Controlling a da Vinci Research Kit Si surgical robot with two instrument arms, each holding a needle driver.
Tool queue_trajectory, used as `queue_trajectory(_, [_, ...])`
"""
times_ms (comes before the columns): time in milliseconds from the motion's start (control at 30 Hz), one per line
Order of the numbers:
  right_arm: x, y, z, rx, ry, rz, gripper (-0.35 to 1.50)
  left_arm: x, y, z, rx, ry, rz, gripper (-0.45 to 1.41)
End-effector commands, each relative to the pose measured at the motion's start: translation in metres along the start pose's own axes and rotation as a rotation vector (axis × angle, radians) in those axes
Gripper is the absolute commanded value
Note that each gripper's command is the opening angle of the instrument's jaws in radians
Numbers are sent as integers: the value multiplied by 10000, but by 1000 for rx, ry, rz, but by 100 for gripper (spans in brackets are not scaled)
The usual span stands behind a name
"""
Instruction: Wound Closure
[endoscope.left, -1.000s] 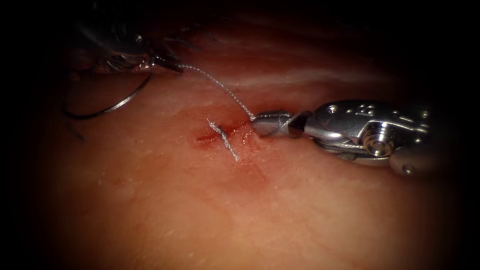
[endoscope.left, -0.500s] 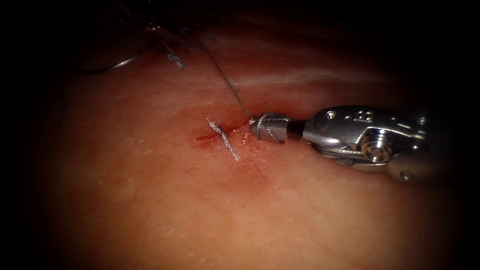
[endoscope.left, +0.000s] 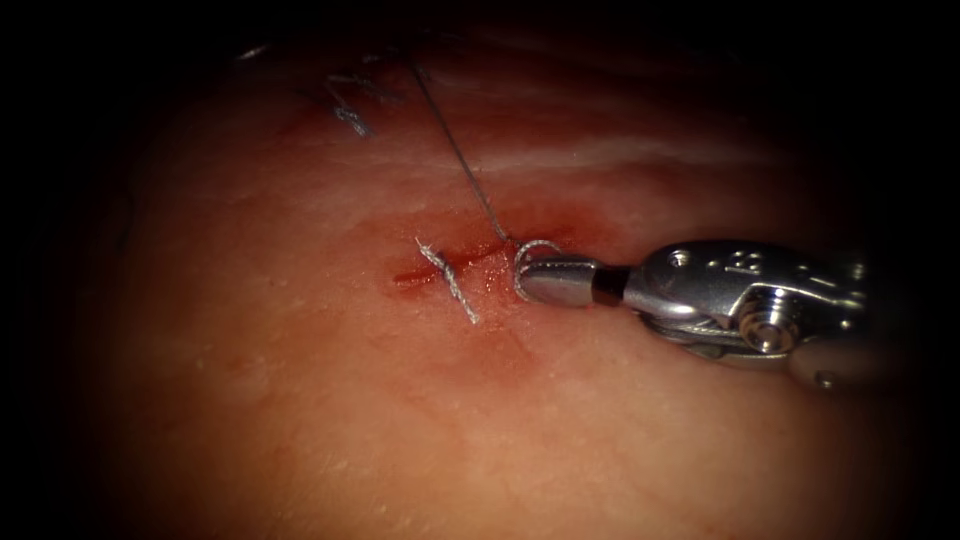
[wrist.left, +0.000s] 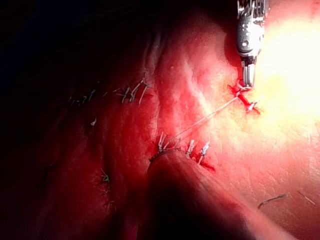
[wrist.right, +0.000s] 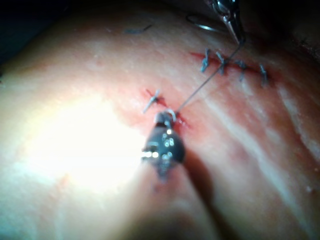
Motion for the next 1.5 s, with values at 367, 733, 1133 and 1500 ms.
queue_trajectory(367, [-7, -12, -14, -7, 31, 2, -35, 6, -32, 10, 21, 2, -11, -45])
queue_trajectory(733, [13, -19, -4, -2, 49, -15, -35, 1, -51, 3, 47, 0, -27, -45])
queue_trajectory(1133, [-1, -26, -6, 33, 38, -37, -35, 0, -82, -1, 121, -4, -49, -45])
queue_trajectory(1500, [-14, -52, -21, 77, 30, -84, -35, -16, -102, 11, 153, 1, -60, -45])
